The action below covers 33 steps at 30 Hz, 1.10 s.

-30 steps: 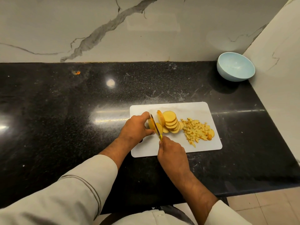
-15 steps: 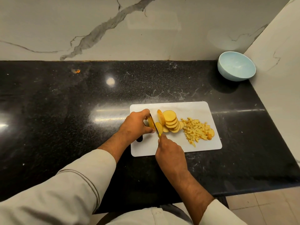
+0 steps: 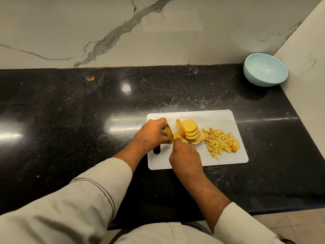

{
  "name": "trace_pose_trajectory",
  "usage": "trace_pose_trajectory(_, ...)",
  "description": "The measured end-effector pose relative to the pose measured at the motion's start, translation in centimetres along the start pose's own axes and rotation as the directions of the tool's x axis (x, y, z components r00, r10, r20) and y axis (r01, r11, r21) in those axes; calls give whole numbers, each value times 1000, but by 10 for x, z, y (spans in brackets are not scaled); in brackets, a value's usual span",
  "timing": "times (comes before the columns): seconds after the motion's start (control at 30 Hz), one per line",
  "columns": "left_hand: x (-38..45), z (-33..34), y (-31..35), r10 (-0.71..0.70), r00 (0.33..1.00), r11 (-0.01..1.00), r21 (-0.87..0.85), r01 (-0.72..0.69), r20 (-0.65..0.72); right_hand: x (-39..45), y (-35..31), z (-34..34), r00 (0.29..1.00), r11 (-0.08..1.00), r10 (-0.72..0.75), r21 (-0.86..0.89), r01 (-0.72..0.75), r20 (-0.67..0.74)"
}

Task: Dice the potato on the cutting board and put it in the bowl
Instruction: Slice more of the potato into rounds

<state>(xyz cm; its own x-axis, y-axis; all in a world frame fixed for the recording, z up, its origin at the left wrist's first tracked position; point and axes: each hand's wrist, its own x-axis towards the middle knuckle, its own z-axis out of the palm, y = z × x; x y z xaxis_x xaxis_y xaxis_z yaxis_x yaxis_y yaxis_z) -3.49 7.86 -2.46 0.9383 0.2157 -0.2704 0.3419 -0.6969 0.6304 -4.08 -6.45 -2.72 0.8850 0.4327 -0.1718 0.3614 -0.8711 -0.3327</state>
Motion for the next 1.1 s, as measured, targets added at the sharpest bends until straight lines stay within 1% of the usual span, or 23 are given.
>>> trace_pose_trajectory(0.13,4,1,6,-6,1000,1000,20,6,21,-11,8,-3,997,998,68,-7,-68,30)
trace_pose_trajectory(0.23,3,3,5,12,1000,1000,9,-13,24,-2,5,-8,998,998,42,38,-44,45)
trace_pose_trajectory(0.37,-1,2,2,3,1000,1000,-3,-3,8,10,-3,-15,997,995,6,95,-13,76)
trace_pose_trajectory(0.57,-5,4,1,-2,1000,1000,10,2,-6,-1,-3,-19,992,998,14,57,-22,125)
trace_pose_trajectory(0.63,-4,7,3,15,1000,999,34,-15,-14,9,-7,-24,987,998,6,64,-17,159)
trace_pose_trajectory(0.7,-5,7,3,4,1000,999,42,-3,-25,17,-9,-29,983,995,0,93,-17,181)
trace_pose_trajectory(0.8,-6,4,0,-17,1000,999,49,18,-15,10,-3,-26,986,995,-5,99,-12,169)
trace_pose_trajectory(0.9,-8,5,-1,-5,1000,997,83,8,-31,-2,1,-18,989,996,39,78,-51,145)
trace_pose_trajectory(1.0,-8,11,2,20,999,996,91,-16,-40,5,-1,-20,984,996,55,59,-66,171)
trace_pose_trajectory(1.1,-6,10,4,14,998,996,88,-10,-56,12,-3,-23,979,994,47,90,-66,200)
